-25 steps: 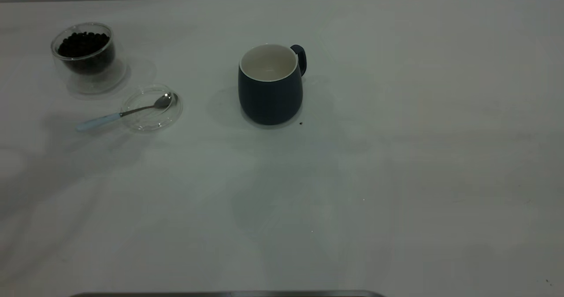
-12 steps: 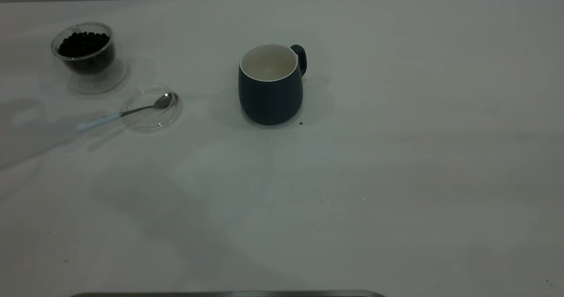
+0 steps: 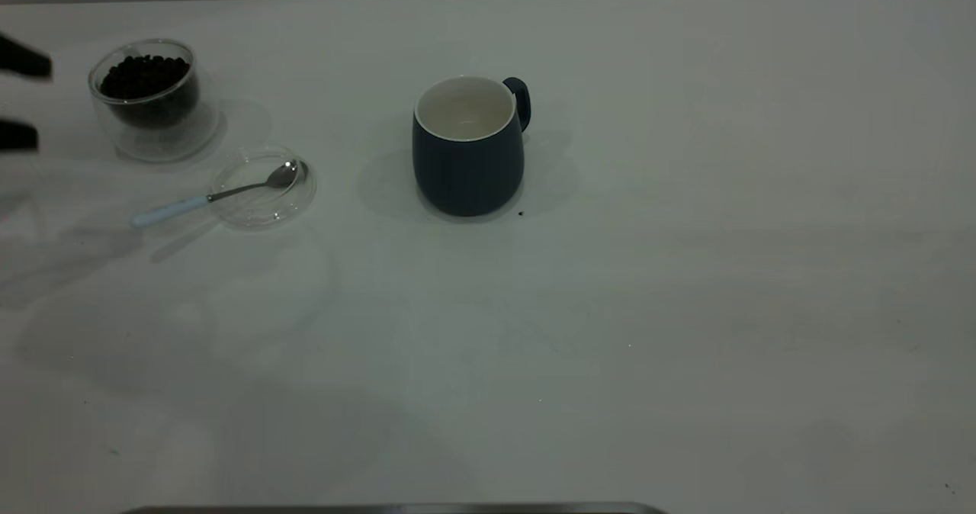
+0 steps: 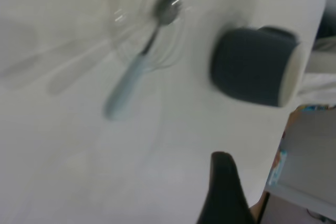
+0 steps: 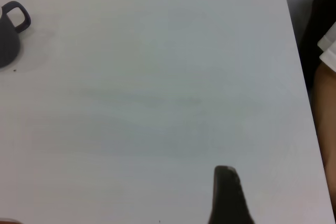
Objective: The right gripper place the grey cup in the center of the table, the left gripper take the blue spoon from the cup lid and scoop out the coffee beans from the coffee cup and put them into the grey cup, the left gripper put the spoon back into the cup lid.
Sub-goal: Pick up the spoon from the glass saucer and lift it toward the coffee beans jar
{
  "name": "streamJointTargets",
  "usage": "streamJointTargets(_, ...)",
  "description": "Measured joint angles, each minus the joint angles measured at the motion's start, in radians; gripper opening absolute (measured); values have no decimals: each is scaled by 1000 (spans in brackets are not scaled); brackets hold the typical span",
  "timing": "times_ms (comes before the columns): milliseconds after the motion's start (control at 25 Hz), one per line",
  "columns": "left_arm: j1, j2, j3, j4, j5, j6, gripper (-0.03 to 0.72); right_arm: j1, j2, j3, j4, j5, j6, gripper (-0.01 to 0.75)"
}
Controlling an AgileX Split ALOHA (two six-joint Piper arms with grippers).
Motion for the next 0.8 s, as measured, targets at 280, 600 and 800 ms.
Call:
streamJointTargets(280,0,177,-8,-83,-18,175,592,0,0,0,0,0,0,462)
streamJointTargets(600,0,297,-10,-194,-18,395,592,0,0,0,0,0,0,462)
streamJointTargets(800,0,374,-15,-299,62,508,592,0,0,0,0,0,0,462)
